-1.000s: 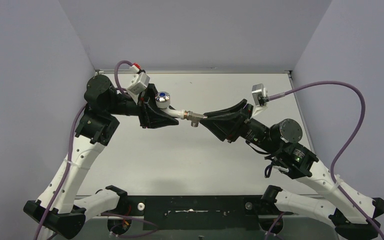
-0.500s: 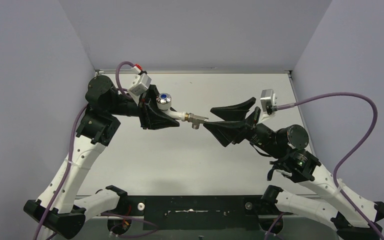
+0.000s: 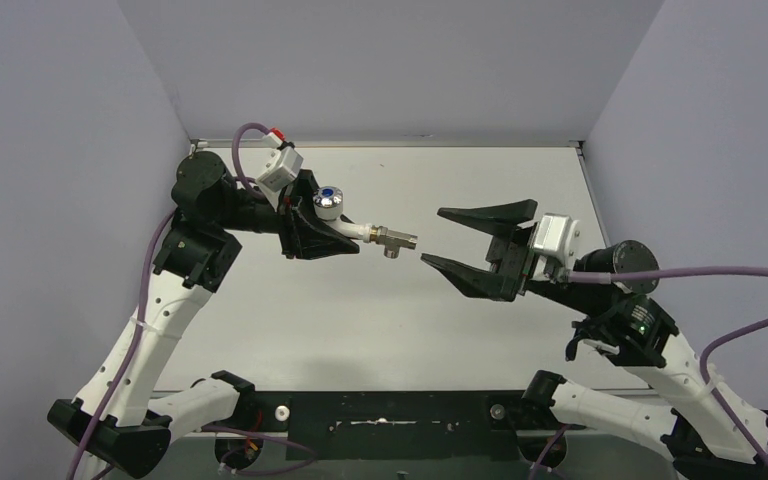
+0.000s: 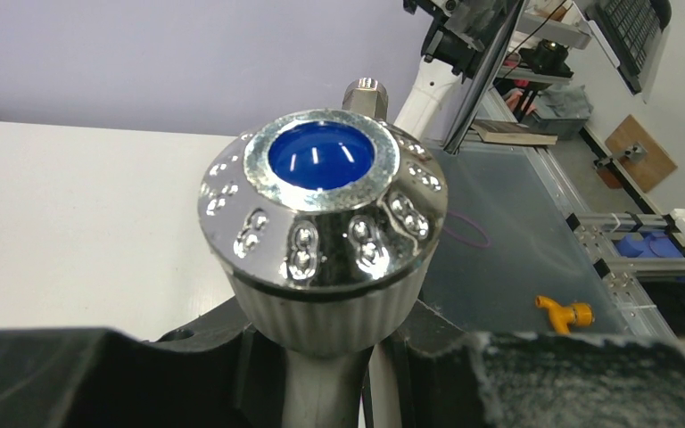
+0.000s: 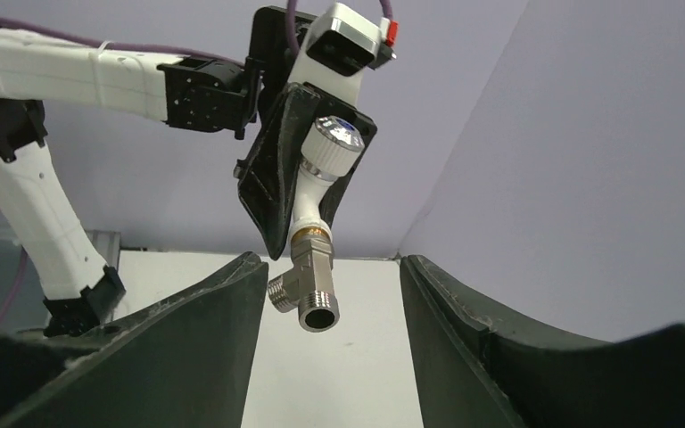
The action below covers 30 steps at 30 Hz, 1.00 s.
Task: Install the water faucets
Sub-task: Screw the water faucet onto the adaptor.
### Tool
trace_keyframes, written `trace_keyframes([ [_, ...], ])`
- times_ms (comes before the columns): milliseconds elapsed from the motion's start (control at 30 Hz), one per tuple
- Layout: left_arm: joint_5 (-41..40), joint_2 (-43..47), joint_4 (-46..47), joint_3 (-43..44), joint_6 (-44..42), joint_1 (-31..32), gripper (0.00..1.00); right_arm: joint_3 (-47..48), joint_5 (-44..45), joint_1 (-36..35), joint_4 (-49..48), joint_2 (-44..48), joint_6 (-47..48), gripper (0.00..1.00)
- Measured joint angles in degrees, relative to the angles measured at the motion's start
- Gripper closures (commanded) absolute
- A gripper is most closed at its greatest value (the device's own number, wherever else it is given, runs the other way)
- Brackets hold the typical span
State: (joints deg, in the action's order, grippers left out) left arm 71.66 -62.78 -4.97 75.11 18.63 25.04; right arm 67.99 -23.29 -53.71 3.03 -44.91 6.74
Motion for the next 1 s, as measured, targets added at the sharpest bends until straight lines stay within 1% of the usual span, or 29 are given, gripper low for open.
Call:
trace_keyframes([
  [200, 0.0, 0.2, 0.13, -0.02, 0.46, 0.0, 1.0, 5.73, -7.21, -0.02, 7.56, -1.9, 16.2, 0.45],
  [433, 0.0, 0.61, 0.5, -0.02, 0.7, 0.0, 1.0, 6.67, -7.54, -1.31, 15.52, -4.48, 31.21, 0.46],
  [567, 0.0, 0.63, 0.52, -0.02, 0.7, 0.0, 1.0, 6.64, -5.57, -3.28, 17.62, -5.84, 36.28, 0.5],
  [767, -0.02, 0.63, 0.55, -0.04, 0.7, 0.0, 1.0, 6.62, -1.53, -7.32, 17.33, -5.46, 41.31, 0.55],
  [1000, -0.02, 0.63, 0.55, -0.04, 0.7, 0.0, 1.0, 6.62, 0.98, -7.89, 17.2, -5.38, 43.91, 0.58],
])
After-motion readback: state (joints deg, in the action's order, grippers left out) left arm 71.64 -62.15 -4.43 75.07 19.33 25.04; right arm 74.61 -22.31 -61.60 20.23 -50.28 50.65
